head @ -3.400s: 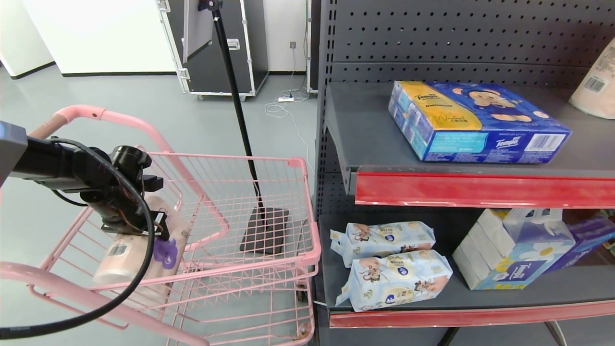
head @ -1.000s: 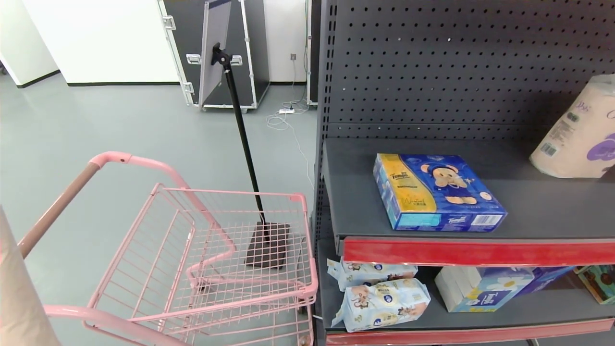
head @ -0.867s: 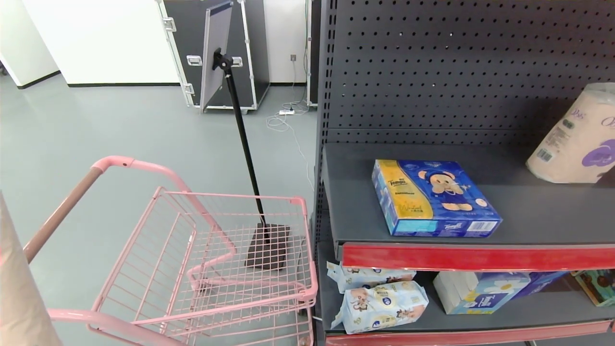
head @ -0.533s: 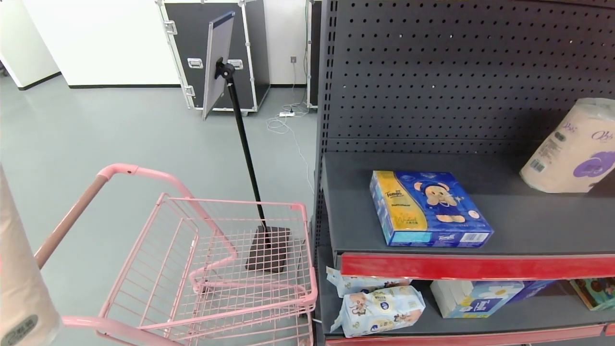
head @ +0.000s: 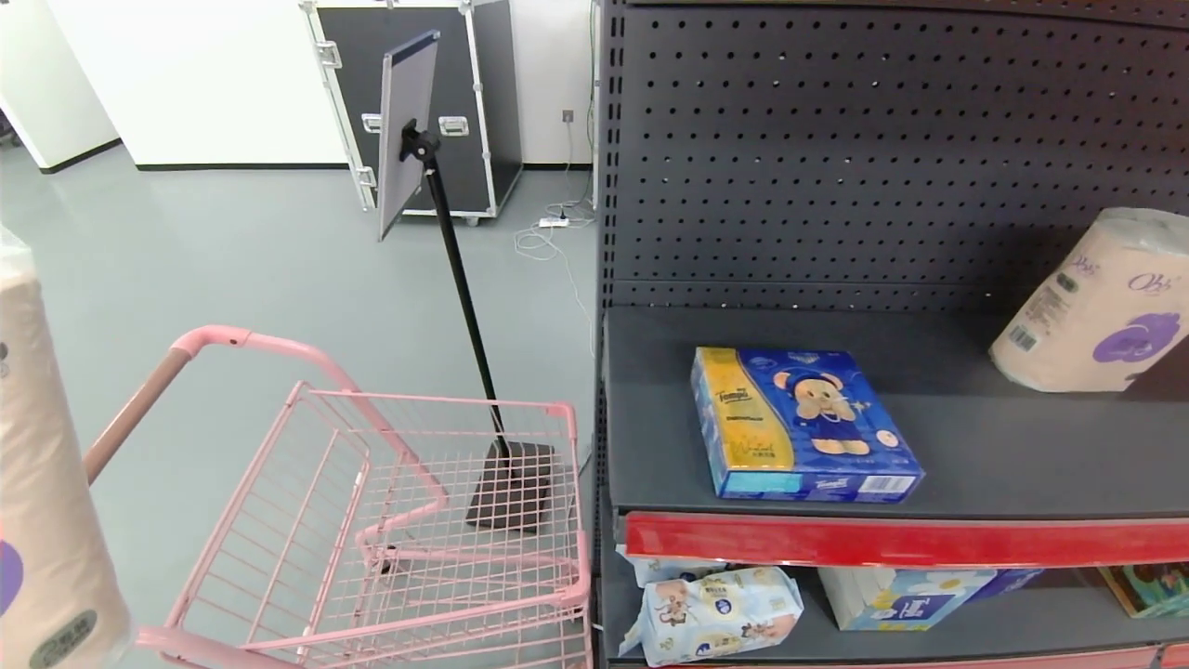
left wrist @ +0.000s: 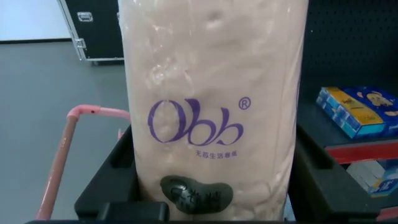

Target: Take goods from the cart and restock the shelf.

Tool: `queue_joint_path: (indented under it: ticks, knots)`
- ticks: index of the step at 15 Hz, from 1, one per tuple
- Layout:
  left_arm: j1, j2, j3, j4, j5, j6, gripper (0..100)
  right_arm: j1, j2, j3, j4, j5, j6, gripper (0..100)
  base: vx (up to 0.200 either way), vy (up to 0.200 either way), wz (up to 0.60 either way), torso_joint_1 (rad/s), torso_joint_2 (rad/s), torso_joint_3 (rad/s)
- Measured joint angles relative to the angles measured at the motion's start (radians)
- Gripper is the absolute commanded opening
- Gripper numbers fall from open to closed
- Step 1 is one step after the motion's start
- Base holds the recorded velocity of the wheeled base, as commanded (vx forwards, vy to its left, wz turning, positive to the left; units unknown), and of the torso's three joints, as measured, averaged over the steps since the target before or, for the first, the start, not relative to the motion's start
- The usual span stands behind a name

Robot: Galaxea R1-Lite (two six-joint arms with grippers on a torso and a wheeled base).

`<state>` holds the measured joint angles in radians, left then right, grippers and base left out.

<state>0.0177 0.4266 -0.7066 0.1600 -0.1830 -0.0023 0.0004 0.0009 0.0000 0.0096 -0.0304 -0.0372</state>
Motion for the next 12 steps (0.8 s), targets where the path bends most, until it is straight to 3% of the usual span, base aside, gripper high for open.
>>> queue_joint_path:
  ticks: [5,9,12]
  knots:
    - [-0.001,-0.032,0.012,0.01,0.0,0.007,0,0.0,0.0,0.0,0.0,0.001,0.0,100,0.0,-0.2,0.0,0.006,0.0,0.0]
    - [-0.001,-0.048,0.028,0.013,0.0,0.043,0,0.0,0.0,0.0,0.0,0.001,-0.001,100,0.0,-0.2,0.0,0.002,0.0,0.0]
    - [-0.002,-0.054,0.031,0.014,-0.001,0.05,0,0.0,0.0,0.0,-0.001,0.001,-0.001,100,0.0,-0.2,0.0,0.005,0.0,0.001]
